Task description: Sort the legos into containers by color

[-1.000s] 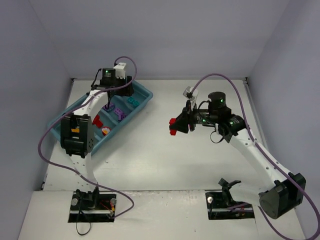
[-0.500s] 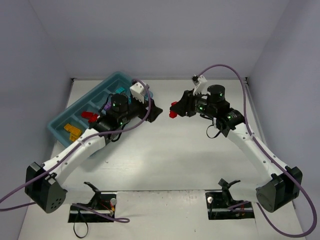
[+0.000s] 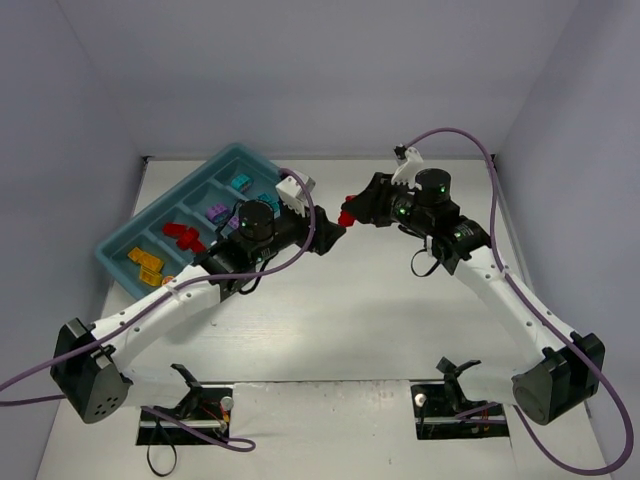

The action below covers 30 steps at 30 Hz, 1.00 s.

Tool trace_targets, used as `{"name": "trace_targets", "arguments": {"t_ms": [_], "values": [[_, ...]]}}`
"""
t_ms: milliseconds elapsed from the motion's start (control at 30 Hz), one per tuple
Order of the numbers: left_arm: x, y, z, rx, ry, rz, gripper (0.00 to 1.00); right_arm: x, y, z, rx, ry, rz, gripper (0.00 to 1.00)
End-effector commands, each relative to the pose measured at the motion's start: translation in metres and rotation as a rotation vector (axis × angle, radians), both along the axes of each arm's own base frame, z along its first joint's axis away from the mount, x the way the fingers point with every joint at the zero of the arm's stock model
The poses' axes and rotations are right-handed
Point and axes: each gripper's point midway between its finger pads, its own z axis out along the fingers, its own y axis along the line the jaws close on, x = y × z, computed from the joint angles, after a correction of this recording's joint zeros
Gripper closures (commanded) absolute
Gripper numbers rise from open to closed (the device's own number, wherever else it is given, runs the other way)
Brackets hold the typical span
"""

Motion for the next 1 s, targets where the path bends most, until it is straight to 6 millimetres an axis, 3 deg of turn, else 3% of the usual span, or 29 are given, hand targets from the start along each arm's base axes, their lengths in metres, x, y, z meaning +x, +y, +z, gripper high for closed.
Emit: {"name": "trace_targets", "arguments": {"t_ms": [0,267,433,567,767,833,900,933,967], "values": [[0.004,-0.012,0.049,-0.129,-0.110,-0.001,0.39,-0.001,0.004,0.039,0.086,-0.099,-0.007,0.94],[0.012,-0.034,0.049,-0.151,-0.127,-0.024,0.39,-0.010,0.007,0.045,0.127,-0.087,0.016,0.93],[0.017,-0.037,0.058,-0.170,-0.154,-0.004,0.41,-0.012,0.007,0.043,0.129,-0.084,0.021,0.92],[0.020,-0.037,0.061,-0.195,-0.167,0.011,0.61,-0.014,0.009,0.038,0.132,-0.066,0.030,0.91],[0.022,-0.033,0.061,-0.222,-0.167,0.035,0.79,-0.013,0.010,0.032,0.127,-0.060,0.039,0.91],[0.021,-0.032,0.059,-0.222,-0.163,0.037,1.00,-0.012,0.011,0.029,0.125,-0.056,0.040,0.91],[0.021,-0.031,0.056,-0.219,-0.156,0.045,1.00,-0.012,0.012,0.025,0.121,-0.049,0.043,0.88],[0.022,-0.029,0.053,-0.216,-0.151,0.052,1.00,-0.011,0.011,0.026,0.119,-0.053,0.041,0.85],[0.023,-0.027,0.045,-0.203,-0.139,0.062,1.00,-0.011,0.011,0.025,0.113,-0.058,0.038,0.69]]}}
